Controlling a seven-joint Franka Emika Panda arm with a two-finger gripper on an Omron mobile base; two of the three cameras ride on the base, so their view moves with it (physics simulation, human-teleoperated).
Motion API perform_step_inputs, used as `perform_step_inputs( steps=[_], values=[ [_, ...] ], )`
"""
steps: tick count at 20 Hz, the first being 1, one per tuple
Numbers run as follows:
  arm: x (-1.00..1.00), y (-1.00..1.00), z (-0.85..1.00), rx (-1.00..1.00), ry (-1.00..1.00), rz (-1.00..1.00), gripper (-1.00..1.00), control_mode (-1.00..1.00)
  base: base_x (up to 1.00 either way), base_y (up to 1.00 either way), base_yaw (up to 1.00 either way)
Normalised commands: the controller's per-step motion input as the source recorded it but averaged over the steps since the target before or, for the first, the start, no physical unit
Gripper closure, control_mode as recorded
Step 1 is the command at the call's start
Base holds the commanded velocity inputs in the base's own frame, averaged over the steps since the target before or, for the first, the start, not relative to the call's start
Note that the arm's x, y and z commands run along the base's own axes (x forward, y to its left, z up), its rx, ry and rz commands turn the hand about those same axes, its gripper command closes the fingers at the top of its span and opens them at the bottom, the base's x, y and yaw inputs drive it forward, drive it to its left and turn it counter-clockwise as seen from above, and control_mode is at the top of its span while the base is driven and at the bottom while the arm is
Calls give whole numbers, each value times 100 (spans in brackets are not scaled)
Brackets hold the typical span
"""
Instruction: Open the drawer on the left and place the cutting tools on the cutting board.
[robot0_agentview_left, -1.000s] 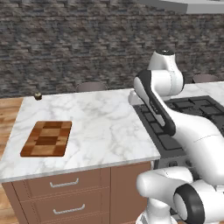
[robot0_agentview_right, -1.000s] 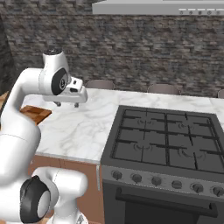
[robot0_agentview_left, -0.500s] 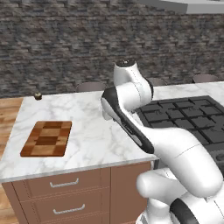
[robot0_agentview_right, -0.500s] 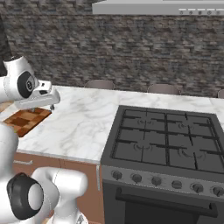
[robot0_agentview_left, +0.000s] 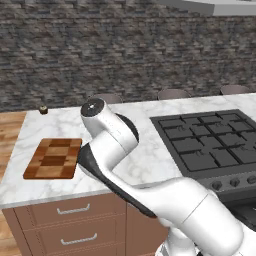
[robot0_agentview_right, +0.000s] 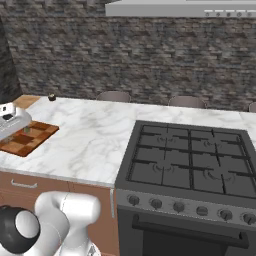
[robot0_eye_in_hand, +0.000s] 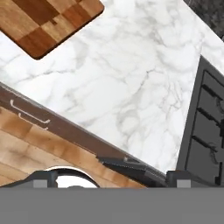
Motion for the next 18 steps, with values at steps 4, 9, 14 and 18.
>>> perform_step_inputs(
  steps=[4, 9, 14, 18],
  values=[
    [-18, 50, -47, -12, -1, 20, -100, -100, 0, 0, 0],
    [-5, 44, -66, -14, -1, 23, -100, -100, 0, 0, 0],
    [0, 26, -68, -11, -3, 20, -100, -100, 0, 0, 0],
    [0, 13, -66, -10, -8, 20, -100, -100, 0, 0, 0]
  ],
)
